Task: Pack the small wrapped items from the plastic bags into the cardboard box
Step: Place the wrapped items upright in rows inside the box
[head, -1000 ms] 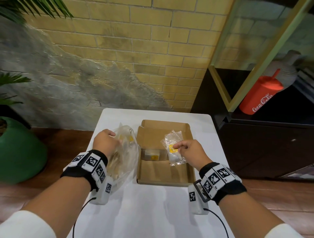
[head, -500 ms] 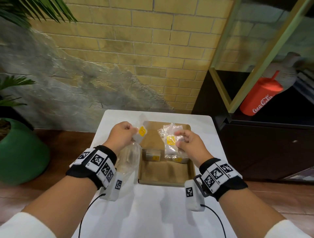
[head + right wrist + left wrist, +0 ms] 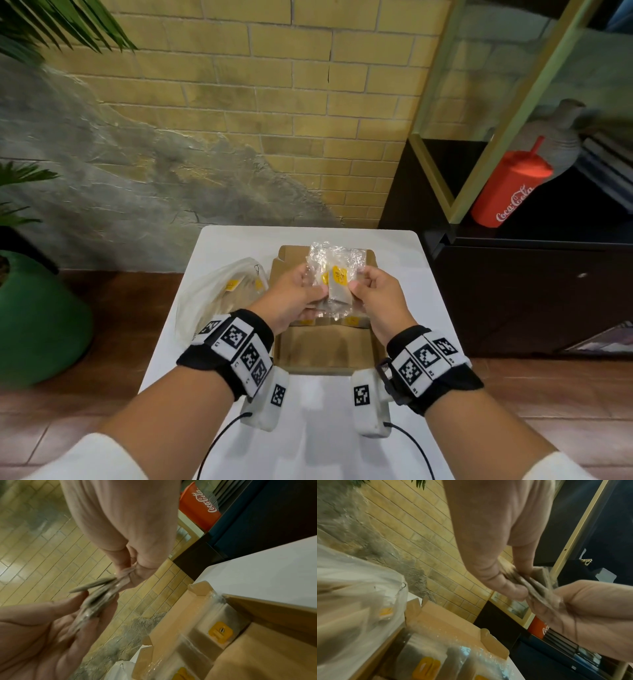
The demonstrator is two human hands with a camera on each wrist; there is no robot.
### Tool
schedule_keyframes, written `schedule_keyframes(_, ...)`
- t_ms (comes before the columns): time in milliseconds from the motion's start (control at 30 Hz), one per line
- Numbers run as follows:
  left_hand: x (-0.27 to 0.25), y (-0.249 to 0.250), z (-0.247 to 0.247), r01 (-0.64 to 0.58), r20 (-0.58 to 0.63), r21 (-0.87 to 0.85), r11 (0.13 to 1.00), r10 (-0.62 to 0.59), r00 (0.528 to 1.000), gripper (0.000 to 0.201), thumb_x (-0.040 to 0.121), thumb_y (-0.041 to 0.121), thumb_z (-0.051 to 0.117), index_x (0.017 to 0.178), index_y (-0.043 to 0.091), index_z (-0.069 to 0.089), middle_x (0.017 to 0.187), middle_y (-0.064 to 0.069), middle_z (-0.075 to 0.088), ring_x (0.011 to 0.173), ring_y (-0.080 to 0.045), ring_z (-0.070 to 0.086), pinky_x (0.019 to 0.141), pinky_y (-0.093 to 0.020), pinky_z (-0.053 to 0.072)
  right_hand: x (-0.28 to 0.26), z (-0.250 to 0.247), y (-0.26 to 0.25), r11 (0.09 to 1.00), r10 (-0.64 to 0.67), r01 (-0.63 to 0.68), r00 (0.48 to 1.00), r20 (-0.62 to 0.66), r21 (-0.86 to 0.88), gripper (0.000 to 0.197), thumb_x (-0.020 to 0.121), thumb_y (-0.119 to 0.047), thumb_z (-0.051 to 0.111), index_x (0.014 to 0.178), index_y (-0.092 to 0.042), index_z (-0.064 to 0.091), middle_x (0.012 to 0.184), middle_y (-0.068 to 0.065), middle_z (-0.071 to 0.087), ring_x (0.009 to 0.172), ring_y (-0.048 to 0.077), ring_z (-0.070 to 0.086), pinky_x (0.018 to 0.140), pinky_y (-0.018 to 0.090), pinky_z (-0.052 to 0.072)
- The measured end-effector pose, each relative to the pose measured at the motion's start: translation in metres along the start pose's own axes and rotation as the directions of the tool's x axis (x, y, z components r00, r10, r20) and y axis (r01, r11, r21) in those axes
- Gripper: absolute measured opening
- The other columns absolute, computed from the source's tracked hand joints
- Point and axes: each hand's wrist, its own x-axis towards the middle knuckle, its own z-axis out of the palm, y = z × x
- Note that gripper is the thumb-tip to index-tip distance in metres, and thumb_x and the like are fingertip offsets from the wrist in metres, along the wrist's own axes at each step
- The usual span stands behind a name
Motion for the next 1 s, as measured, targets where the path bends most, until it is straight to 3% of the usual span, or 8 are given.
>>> schedule_keyframes(233,0.008,-0.018,0.004,-0.044,-0.088,-0.015,0.999,0.042,0.995,0.018,0.089,-0.003,0.054,0.092,0.015,0.056,0.080,-0.001,0.065,0.055,-0.004,0.062,0.049,-0.017,0.048,-0.001,-0.004,0.016,0.998,0.048,-0.049,0.998,0.049,0.033,0.022,0.089,0.002,0.053,0.109,-0.005,0.060,0.085,0.003,0.063,0.065,0.006,0.057,0.051,0.010,0.044)
schedule_keyframes(300,0.011,-0.030,0.007,-0.002,-0.090,-0.006,1.000,0.002,0.996,0.022,0.089,-0.005,0.053,0.084,0.016,0.055,0.082,-0.001,0.064,0.072,-0.014,0.064,0.066,-0.025,0.056,0.000,-0.003,0.026,0.998,0.058,-0.056,0.997,0.047,-0.043,0.019,0.087,0.005,0.053,0.104,-0.001,0.061,0.086,0.005,0.065,0.068,0.008,0.059,0.052,0.010,0.045)
schedule_keyframes(367,0.016,-0.047,0.009,0.039,-0.112,0.075,0.996,-0.031,0.993,0.023,0.088,-0.002,0.055,0.076,0.017,0.049,0.082,-0.003,0.058,0.080,-0.020,0.056,0.076,-0.030,0.048,0.001,-0.002,0.039,0.991,0.058,-0.056,0.998,0.018,-0.123,0.014,0.086,0.006,0.054,0.092,-0.004,0.062,0.084,0.002,0.064,0.073,0.009,0.059,0.057,0.008,0.045)
schedule_keyframes(467,0.019,-0.071,0.012,0.118,-0.134,0.178,0.977,-0.095,0.986,0.025,0.087,-0.001,0.055,0.071,0.017,0.048,0.074,0.001,0.050,0.081,-0.018,0.049,0.070,-0.025,0.039,-0.001,-0.002,0.063,0.952,0.099,-0.086,0.995,0.028,-0.294,0.027,0.084,0.007,0.054,0.073,-0.017,0.058,0.079,-0.002,0.060,0.079,0.014,0.057,0.064,0.014,0.045)
schedule_keyframes(567,0.022,-0.090,0.012,0.150,-0.108,0.254,0.955,-0.126,0.986,0.030,0.083,-0.002,0.057,0.067,0.022,0.049,0.080,0.000,0.053,0.086,-0.020,0.052,0.081,-0.029,0.041,-0.005,-0.001,0.085,0.899,0.172,-0.125,0.982,0.078,-0.419,0.030,0.083,0.004,0.058,0.073,-0.024,0.058,0.082,0.000,0.062,0.085,0.019,0.058,0.081,0.032,0.050)
schedule_keyframes(667,0.022,-0.096,0.010,0.177,-0.128,0.294,0.939,-0.145,0.981,0.032,0.080,-0.006,0.058,0.068,0.022,0.049,0.079,-0.003,0.053,0.070,-0.013,0.049,0.068,-0.025,0.041,-0.004,-0.002,0.093,0.866,0.193,-0.123,0.976,0.099,-0.484,0.031,0.081,0.003,0.059,0.070,-0.027,0.058,0.078,0.002,0.060,0.081,0.021,0.058,0.084,0.039,0.051)
schedule_keyframes(833,0.026,-0.097,0.006,0.187,-0.145,0.410,0.893,-0.138,0.980,0.036,0.081,-0.009,0.052,0.070,0.025,0.050,0.069,0.005,0.050,0.064,-0.012,0.045,0.053,-0.023,0.035,-0.001,-0.005,0.092,0.859,0.176,-0.129,0.983,0.049,-0.496,0.020,0.080,0.003,0.061,0.089,-0.015,0.061,0.088,0.001,0.060,0.086,0.017,0.056,0.077,0.022,0.045)
schedule_keyframes(1000,0.026,-0.096,0.007,0.151,-0.138,0.535,0.831,-0.091,0.986,0.037,0.079,-0.011,0.042,0.067,0.023,0.049,0.069,0.005,0.053,0.075,-0.017,0.051,0.062,-0.023,0.041,-0.006,-0.008,0.090,0.795,0.128,-0.053,0.989,0.081,-0.604,0.020,0.079,-0.004,0.065,0.072,-0.018,0.052,0.078,-0.001,0.057,0.072,0.012,0.052,0.055,0.010,0.036)
